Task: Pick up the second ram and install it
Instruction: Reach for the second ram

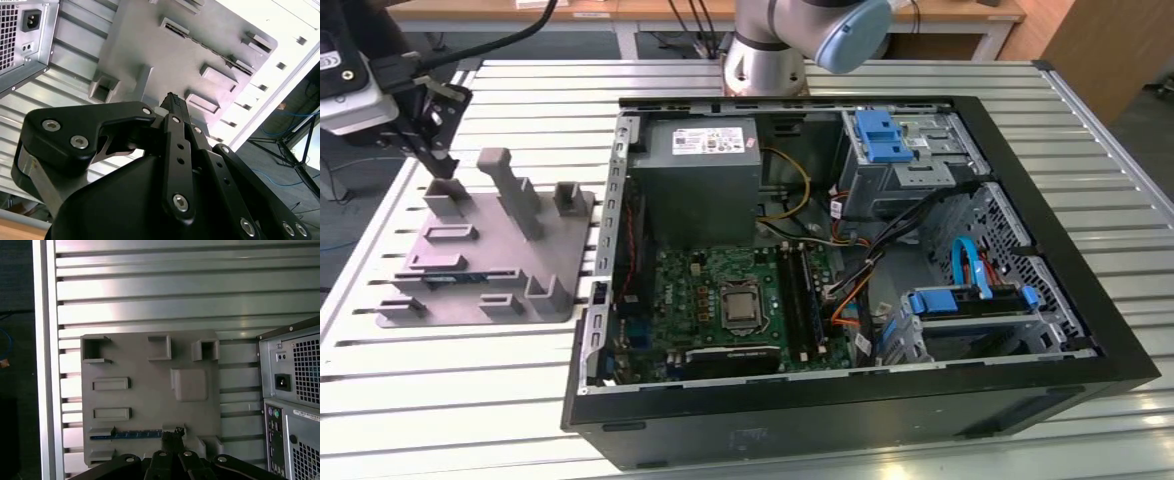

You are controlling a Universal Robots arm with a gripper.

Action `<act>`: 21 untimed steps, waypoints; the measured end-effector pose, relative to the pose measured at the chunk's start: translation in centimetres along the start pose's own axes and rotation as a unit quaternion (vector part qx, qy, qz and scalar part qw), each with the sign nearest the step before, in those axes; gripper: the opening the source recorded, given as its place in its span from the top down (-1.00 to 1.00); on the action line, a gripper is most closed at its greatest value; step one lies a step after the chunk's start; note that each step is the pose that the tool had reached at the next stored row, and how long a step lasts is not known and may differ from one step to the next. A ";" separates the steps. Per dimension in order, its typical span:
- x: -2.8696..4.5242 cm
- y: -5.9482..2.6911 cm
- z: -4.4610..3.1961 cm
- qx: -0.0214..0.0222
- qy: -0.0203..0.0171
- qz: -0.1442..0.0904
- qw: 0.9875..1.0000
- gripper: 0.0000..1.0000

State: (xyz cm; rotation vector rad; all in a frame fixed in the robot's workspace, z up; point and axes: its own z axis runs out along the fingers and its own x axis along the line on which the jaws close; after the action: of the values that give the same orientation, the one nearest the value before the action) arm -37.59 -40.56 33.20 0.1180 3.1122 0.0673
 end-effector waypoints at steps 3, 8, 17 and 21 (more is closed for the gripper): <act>0.29 -0.08 0.24 0.000 0.000 0.000 1.000 0.80; 0.79 -0.22 0.63 0.000 0.000 0.000 1.000 0.80; 1.62 -0.44 1.34 0.000 0.000 0.000 1.000 0.80; 2.02 -0.55 1.63 0.000 0.000 0.000 1.000 0.80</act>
State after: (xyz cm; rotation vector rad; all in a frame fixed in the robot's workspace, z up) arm -39.60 -40.89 31.49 0.1179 3.1124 0.0672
